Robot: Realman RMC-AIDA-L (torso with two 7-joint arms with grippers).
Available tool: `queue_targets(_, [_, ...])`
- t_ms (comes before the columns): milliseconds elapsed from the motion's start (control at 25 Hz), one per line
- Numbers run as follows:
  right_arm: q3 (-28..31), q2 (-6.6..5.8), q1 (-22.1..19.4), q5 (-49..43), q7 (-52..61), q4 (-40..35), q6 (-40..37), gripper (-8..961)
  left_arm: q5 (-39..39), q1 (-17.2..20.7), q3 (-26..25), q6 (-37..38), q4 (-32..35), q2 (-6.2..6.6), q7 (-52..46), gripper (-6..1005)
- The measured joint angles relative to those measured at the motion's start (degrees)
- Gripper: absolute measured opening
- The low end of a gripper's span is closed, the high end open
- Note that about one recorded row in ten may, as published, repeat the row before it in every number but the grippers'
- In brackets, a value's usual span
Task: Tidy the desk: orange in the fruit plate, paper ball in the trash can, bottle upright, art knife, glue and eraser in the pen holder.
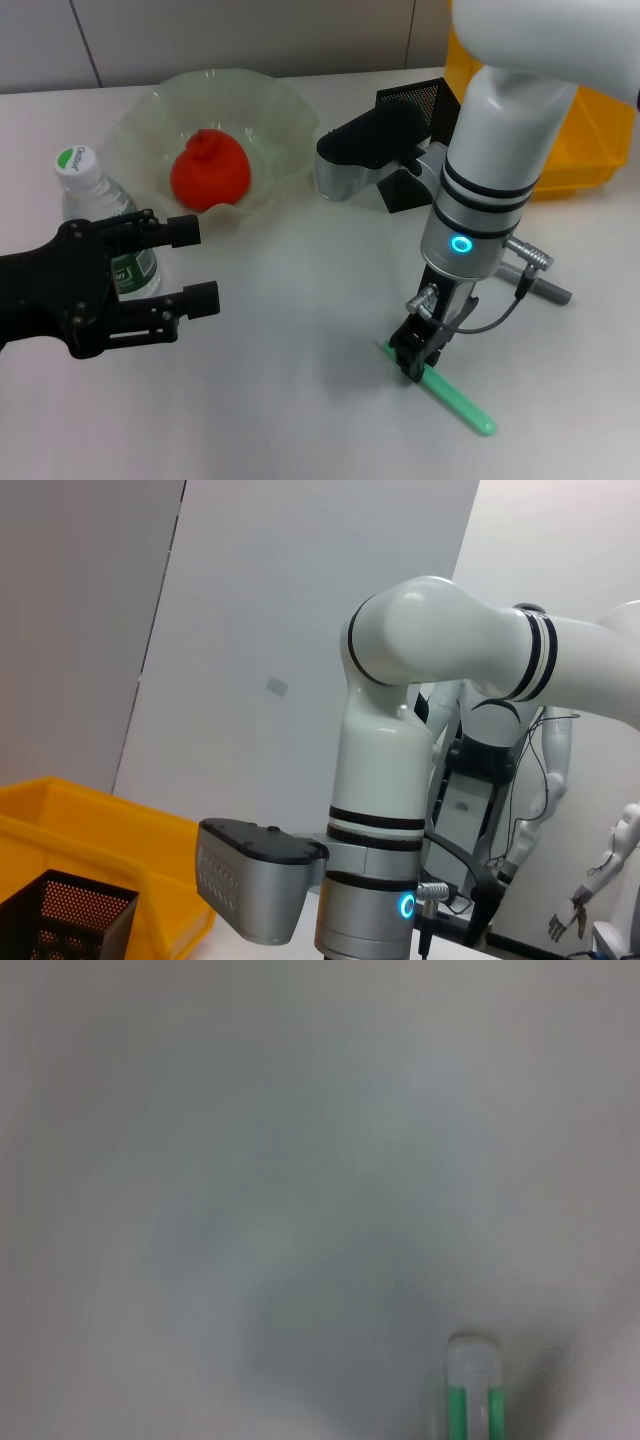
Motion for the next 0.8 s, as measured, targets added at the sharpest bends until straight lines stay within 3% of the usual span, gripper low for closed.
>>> queue_targets(800, [-1.3, 0.00, -0.4, 0.0, 0.0, -1.0, 0.3, 182, -0.1, 0.0, 0.0, 0.1, 0.0, 0.00, 0.1, 787])
